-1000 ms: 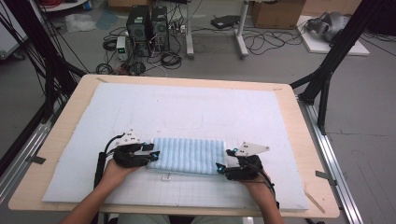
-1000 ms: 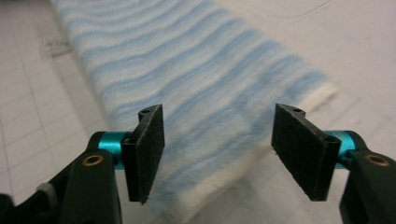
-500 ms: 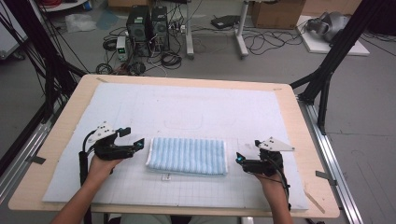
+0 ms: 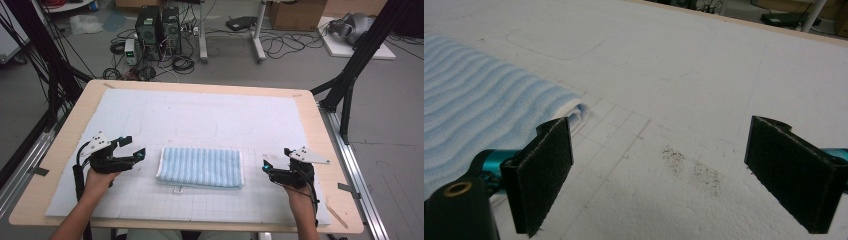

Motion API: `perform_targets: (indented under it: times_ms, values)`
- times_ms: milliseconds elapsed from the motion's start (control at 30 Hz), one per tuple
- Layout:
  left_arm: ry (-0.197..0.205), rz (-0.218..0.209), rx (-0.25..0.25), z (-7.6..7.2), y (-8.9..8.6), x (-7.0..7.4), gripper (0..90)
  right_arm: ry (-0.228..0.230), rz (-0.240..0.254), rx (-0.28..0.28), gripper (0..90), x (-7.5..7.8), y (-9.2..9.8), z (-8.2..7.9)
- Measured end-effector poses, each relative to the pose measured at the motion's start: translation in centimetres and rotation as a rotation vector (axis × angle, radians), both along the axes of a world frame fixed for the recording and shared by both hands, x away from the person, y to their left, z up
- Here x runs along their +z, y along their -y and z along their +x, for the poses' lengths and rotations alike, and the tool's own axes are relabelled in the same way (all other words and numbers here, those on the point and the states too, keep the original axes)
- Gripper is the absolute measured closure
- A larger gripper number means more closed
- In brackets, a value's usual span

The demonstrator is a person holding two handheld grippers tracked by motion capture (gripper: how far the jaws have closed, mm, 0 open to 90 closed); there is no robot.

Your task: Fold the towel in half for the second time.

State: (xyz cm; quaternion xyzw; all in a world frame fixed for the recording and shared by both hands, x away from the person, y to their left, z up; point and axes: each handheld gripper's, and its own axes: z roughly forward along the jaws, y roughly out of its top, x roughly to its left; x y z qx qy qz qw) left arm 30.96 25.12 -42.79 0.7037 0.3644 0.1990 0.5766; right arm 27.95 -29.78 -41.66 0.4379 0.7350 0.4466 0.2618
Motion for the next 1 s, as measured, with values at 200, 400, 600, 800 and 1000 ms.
perform_targets:
  times_ms: [200,400,600,800,1000]
  values:
    - [-0.001,0.005,0.008,-0.07,-0.2,-0.1,23.4,0.004,0.001,-0.007,11.1,0.08,-0.01,0.2]
    - [-0.004,0.005,0.01,-0.04,-0.16,-0.17,23.5,0.0,0.001,-0.006,11.1,-0.01,-0.02,0.32]
    - [-0.004,0.013,0.006,0.03,-0.01,-0.2,23.8,0.0,0.006,-0.014,11.1,0.0,0.16,0.23]
    - [-0.008,0.012,0.011,0.15,0.04,-0.29,23.9,0.001,0.008,-0.017,11.1,-0.03,0.35,0.24]
    - [-0.012,0.011,0.005,0.24,0.33,-0.36,23.9,-0.003,0.01,-0.022,11.2,-0.16,0.63,0.26]
